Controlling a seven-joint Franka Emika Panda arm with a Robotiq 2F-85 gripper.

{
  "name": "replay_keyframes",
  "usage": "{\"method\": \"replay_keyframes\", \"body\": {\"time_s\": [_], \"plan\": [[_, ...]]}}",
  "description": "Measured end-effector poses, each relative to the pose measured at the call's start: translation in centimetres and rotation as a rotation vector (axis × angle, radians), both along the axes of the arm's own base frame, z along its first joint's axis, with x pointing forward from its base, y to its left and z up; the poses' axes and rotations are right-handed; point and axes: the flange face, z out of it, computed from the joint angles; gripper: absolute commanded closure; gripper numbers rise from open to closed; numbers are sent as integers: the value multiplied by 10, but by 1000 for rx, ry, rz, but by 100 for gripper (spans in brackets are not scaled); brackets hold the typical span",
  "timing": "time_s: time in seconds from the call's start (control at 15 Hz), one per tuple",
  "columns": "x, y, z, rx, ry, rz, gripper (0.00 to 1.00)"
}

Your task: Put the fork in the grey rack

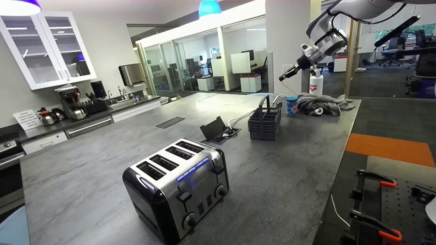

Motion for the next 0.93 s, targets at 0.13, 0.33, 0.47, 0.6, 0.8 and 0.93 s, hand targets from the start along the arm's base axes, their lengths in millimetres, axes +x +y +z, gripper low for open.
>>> {"method": "replay_keyframes", "body": {"time_s": [0.13,0.33,0.47,0.6,0.8,0.93], "plan": [[-5,-6,2,30,-58,52,94],[-11,-12,6,67,-130,144,94],[-9,-14,4,92,-174,188,94],[-2,-13,-1,119,-217,220,94],[12,-12,-9,157,-274,249,75],[19,-12,-12,160,-283,254,75]]}}
